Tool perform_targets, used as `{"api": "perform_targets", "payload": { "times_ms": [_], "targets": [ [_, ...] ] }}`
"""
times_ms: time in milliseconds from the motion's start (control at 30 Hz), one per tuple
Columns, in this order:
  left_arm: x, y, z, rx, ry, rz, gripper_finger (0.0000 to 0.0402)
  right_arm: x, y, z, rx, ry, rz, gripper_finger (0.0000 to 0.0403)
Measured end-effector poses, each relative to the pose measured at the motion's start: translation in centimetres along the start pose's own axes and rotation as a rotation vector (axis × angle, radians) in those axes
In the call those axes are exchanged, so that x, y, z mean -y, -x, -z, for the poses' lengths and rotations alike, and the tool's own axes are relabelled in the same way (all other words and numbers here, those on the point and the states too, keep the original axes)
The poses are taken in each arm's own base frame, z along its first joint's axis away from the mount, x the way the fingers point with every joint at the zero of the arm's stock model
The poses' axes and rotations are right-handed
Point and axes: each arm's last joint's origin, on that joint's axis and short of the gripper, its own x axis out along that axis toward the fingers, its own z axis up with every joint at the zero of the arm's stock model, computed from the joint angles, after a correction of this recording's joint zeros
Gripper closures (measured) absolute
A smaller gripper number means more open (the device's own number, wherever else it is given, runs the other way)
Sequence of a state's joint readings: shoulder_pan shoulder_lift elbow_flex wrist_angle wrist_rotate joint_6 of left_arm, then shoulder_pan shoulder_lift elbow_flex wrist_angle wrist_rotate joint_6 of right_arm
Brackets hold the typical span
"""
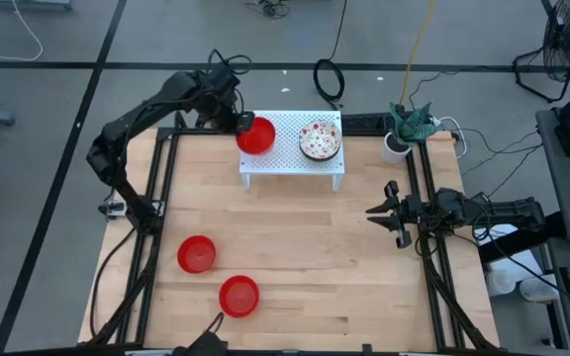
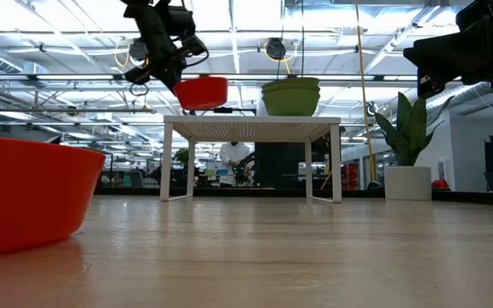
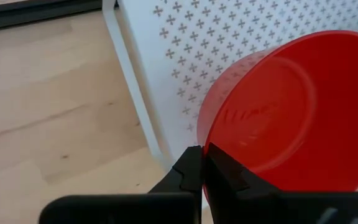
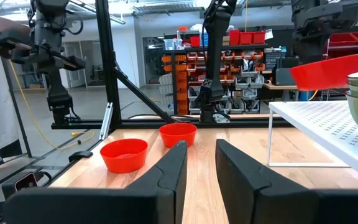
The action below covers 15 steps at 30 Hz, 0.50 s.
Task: Pick & Place Mini bowls
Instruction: Put the top red bowl on the shelf
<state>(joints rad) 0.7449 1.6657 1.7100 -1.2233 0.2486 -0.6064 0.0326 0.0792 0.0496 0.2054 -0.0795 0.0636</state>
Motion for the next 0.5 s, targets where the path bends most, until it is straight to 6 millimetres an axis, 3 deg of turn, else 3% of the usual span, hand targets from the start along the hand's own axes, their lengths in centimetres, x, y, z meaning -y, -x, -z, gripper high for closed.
{"api": "perform_targets", "payload": {
  "times_ms": [500],
  "targets": [
    [1.8, -2.2, 0.9, -0.032, -0.063, -0.068, 0.0392, 0.0, 0.0, 0.0, 0.0, 0.0, 0.0, 0.033]
  ]
}}
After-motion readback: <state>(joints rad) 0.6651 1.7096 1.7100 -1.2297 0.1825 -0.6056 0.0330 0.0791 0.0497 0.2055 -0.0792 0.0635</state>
